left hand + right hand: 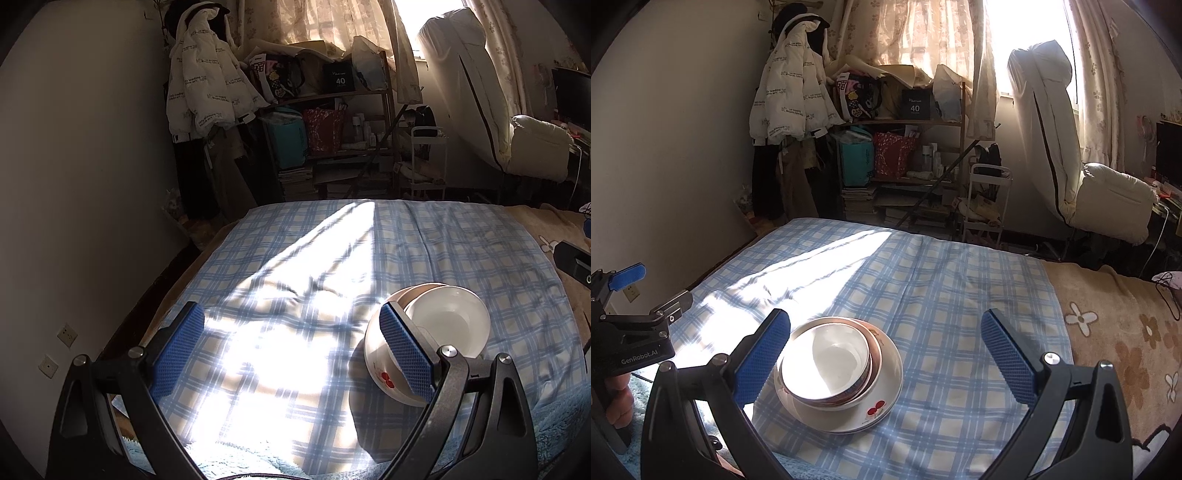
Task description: Organize plates and bowls
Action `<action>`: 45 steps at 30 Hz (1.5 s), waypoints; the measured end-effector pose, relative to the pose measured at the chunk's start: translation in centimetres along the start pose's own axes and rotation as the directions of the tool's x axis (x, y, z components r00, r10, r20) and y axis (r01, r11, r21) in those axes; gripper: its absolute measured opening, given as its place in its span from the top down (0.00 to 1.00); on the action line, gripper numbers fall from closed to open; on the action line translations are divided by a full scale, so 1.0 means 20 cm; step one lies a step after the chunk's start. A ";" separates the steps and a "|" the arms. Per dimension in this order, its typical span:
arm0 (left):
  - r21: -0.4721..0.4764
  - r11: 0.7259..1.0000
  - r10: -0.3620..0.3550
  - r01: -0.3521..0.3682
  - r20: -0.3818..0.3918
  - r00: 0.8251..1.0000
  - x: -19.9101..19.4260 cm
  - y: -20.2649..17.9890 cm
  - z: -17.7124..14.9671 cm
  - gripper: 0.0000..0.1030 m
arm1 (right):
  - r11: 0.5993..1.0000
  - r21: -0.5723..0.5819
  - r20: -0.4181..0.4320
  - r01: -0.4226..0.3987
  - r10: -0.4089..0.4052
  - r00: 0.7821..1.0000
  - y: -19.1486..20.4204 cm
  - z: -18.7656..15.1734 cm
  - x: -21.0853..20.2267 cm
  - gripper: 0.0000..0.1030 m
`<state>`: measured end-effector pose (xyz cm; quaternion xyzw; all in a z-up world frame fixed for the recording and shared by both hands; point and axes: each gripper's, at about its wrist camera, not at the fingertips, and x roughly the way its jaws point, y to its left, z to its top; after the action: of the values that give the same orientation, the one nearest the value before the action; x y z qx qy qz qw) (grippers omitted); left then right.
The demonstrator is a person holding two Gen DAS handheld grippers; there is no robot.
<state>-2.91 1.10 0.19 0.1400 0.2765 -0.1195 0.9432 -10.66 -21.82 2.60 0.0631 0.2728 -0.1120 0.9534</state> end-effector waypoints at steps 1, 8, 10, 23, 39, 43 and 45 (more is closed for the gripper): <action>0.000 1.000 0.001 -0.001 -0.002 1.000 0.00 0.00 0.00 0.08 | 1.000 0.000 -0.002 0.000 0.000 1.000 0.00 0.00 0.00 0.00; 0.000 1.000 0.013 -0.013 0.008 1.000 0.00 -0.01 -0.01 0.08 | 1.000 0.001 0.000 0.000 0.000 1.000 -0.01 0.00 0.01 0.00; 0.000 1.000 0.013 -0.013 0.008 1.000 0.00 -0.01 -0.01 0.08 | 1.000 0.001 0.000 0.001 -0.001 1.000 -0.01 0.00 0.01 0.00; 0.003 1.000 0.006 -0.006 0.012 1.000 -0.01 0.00 -0.01 0.08 | 1.000 0.005 0.000 0.007 -0.007 1.000 -0.01 -0.01 0.01 0.00; -0.012 1.000 0.021 -0.020 0.011 1.000 -0.01 0.02 -0.01 0.08 | 1.000 0.006 0.001 0.007 -0.007 1.000 -0.01 -0.01 0.01 0.00; -0.011 1.000 0.025 -0.025 0.012 1.000 -0.01 0.02 -0.01 0.08 | 1.000 0.005 0.000 0.008 -0.008 1.000 0.00 -0.01 0.01 0.00; -0.011 0.999 0.035 -0.035 0.015 0.999 -0.01 0.02 -0.01 0.08 | 1.000 0.006 0.000 0.008 -0.008 1.000 0.00 -0.01 0.01 0.00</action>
<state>-2.98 1.48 0.17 0.1388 0.2677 -0.1026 0.9479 -10.61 -21.86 2.32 0.0650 0.2726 -0.1168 0.9528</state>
